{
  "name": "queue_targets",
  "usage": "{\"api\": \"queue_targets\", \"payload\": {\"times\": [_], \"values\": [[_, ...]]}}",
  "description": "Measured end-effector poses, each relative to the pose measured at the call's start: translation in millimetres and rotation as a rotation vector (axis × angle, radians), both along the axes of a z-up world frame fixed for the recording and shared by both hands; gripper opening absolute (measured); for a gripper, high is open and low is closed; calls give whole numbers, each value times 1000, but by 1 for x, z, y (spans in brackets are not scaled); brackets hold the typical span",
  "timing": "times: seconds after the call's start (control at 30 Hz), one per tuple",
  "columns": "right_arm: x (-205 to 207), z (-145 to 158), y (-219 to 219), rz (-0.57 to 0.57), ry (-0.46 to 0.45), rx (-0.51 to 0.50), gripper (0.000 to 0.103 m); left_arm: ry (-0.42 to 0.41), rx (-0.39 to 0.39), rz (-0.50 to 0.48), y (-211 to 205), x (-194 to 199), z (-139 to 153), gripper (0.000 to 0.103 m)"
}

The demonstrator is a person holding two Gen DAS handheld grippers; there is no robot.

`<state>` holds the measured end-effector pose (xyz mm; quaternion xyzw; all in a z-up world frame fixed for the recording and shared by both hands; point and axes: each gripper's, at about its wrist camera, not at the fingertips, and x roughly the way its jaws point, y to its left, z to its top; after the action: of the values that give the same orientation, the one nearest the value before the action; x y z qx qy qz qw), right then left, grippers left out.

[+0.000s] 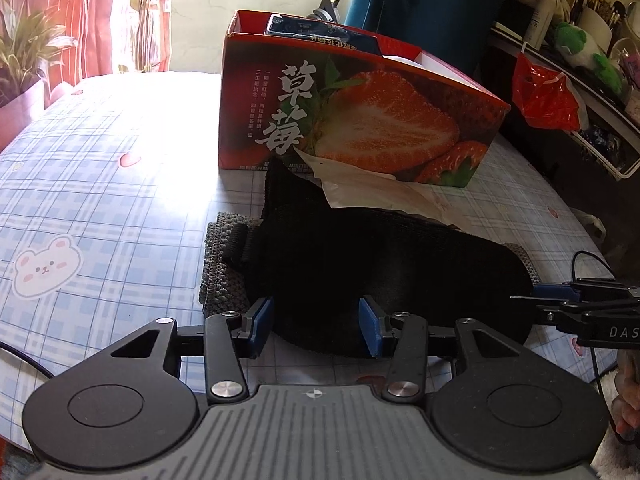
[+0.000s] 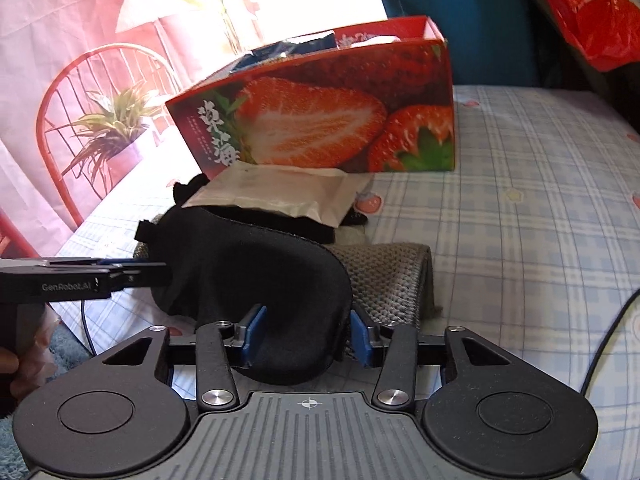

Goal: Organize soft objects
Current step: 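Move both tools down to the black fabric item on the table, then close the right gripper on the black fabric while the left gripper closes on it too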

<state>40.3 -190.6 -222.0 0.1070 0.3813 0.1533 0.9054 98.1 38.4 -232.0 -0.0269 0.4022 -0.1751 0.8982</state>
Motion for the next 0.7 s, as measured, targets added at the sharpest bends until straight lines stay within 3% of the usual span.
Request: {"api": "queue_targets", "payload": {"times": [0.17,0.4,0.57,0.7], "values": [[4,5,-3,-18,-36,3,12,5,5,-3,-2,0,-3,50],[17,4,-9,-46,-130,-93,10,-35,-26,46,8,-1,3,50],[16,-6,-8,-43,-131,-133,10,-72,-95,149,30,2,10,54],[15,-8,-8,-42,-134,-139,11,-75,-93,162,30,8,9,54]]}}
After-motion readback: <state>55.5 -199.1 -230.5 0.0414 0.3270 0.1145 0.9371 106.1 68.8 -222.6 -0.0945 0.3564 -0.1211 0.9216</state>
